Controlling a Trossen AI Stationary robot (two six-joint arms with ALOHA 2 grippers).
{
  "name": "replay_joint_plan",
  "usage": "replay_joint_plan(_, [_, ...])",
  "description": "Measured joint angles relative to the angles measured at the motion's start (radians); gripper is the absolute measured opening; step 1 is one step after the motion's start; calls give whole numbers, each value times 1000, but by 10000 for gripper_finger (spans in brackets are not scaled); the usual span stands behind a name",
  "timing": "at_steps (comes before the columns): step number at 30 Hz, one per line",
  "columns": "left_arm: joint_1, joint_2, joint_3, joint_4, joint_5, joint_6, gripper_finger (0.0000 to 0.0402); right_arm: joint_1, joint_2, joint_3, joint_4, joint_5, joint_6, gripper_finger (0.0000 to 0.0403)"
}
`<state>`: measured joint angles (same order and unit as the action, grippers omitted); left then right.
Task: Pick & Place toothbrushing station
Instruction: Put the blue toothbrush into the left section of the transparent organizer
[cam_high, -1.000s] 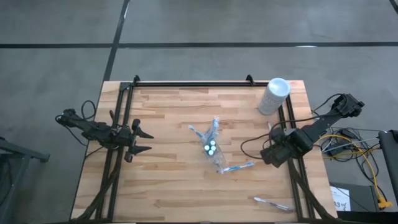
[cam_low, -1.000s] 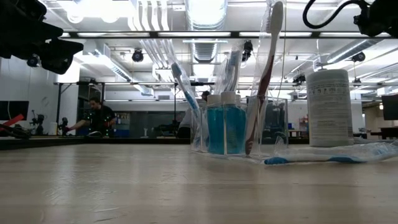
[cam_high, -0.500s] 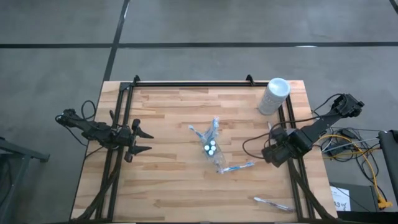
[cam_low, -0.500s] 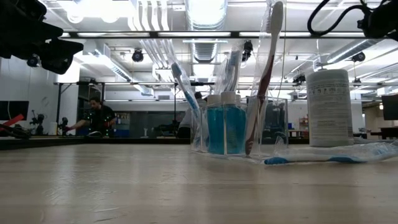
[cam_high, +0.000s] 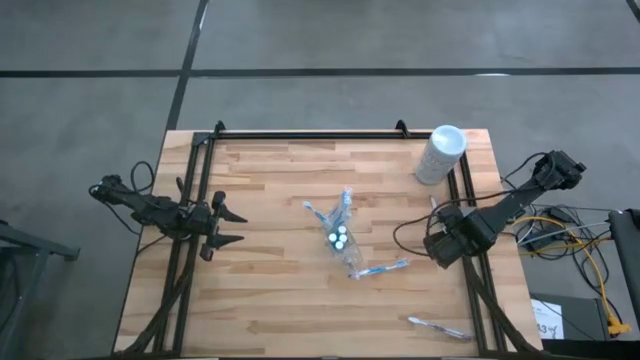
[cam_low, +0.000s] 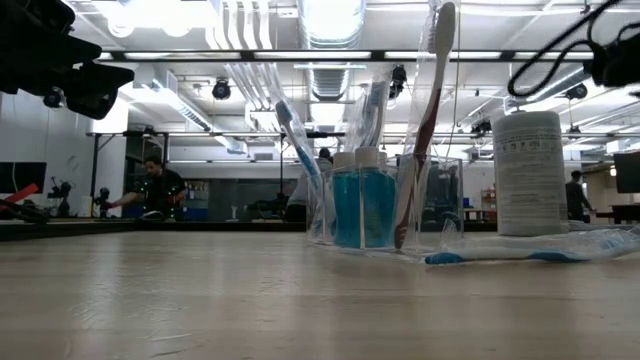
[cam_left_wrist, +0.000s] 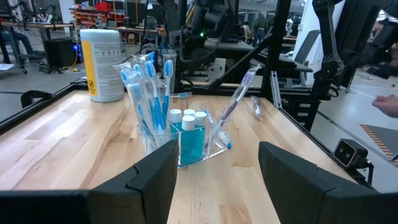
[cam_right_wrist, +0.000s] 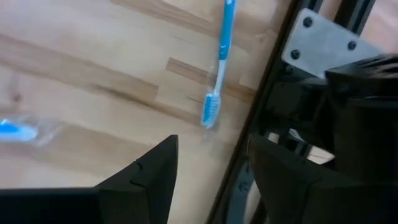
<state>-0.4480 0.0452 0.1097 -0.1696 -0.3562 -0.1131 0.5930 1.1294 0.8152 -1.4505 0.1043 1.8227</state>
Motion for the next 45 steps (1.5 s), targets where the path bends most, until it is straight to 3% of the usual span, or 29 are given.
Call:
replay_joint_plan(5, [0,0,0,0,0,0,227,0,1,-85,98,-9,45,180])
replay_joint_plan(12, [0,0,0,0,0,0,227,-2,19,-75,125,0,111,171])
replay_joint_plan(19, [0,1,0,-4,0,0,227,-2,18,-54,138,-109,155,159])
replay_joint_plan(25, [0,1,0,-3,0,0,227,-2,18,-51,220,-90,164,145])
replay_joint_plan(29, [0,1,0,-3,0,0,227,-2,18,-51,338,-10,150,137])
replay_joint_plan(33, [0,1,0,-3,0,0,227,-3,18,-51,428,139,114,131])
replay_joint_plan(41, [0,1,0,-3,0,0,227,-27,18,-50,463,415,161,123])
replay_joint_plan(45, [0,2,0,-3,0,0,227,-66,18,-50,517,479,-32,125])
